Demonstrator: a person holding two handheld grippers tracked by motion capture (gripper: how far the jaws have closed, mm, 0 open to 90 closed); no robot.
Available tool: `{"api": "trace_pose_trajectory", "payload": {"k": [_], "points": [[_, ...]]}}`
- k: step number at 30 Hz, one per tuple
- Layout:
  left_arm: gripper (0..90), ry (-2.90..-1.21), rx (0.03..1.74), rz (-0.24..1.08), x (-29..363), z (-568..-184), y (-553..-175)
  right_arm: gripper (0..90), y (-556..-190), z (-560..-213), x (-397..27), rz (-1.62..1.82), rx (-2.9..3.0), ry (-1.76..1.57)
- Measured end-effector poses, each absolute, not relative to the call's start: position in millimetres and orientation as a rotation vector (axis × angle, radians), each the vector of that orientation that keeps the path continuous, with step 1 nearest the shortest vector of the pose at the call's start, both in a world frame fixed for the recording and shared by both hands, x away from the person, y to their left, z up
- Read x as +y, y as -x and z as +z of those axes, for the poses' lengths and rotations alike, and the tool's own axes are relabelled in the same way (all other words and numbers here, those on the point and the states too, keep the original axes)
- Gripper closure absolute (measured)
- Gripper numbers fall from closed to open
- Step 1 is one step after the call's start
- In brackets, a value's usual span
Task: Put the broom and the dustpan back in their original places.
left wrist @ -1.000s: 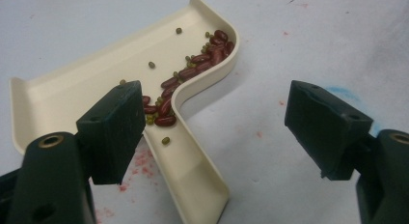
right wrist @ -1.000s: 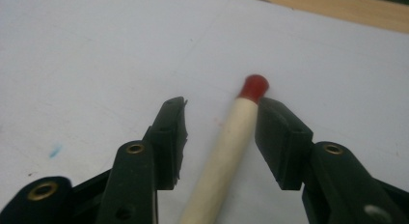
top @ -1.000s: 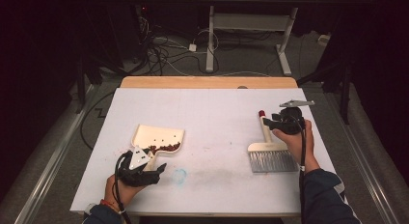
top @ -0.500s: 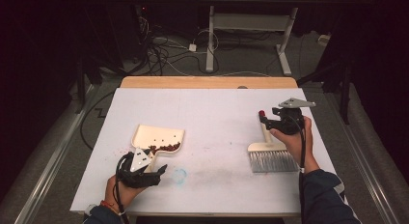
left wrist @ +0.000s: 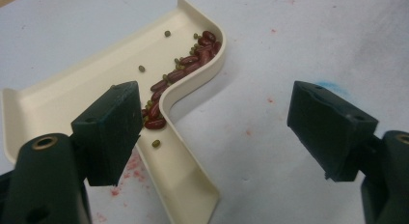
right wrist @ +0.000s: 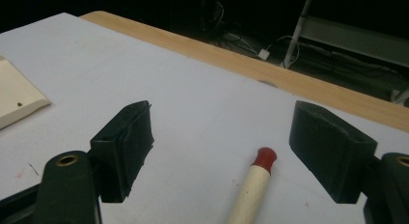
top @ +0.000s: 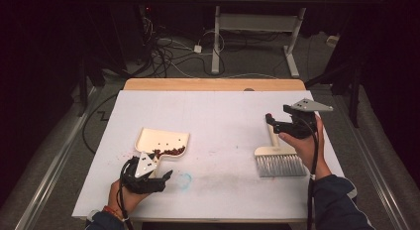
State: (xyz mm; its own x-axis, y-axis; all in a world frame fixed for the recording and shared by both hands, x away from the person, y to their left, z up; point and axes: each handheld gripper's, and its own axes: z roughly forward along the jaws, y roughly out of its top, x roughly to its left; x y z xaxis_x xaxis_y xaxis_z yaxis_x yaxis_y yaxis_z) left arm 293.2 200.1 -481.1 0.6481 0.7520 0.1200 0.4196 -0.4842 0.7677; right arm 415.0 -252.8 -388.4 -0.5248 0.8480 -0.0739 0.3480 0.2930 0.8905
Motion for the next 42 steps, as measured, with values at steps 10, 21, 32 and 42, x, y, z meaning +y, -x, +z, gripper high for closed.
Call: {"api": "trace_pose_trajectory", "payload": {"k": [10,21,32,42], "points": [[18.7,-2.121,0.913,0.598,200,-480,-293,17.3,-397,-377,-243,1.224,1.992,-0.989],[18.7,-2.124,0.896,0.608,200,-479,-292,20.2,-378,-369,-238,1.232,1.99,-0.942],[18.7,-2.119,0.87,0.635,198,-478,-289,20.7,-358,-370,-236,1.21,2.007,-0.851],[18.7,-2.118,0.828,0.685,197,-476,-287,21.2,-340,-380,-240,1.192,2.039,-0.801]]}}
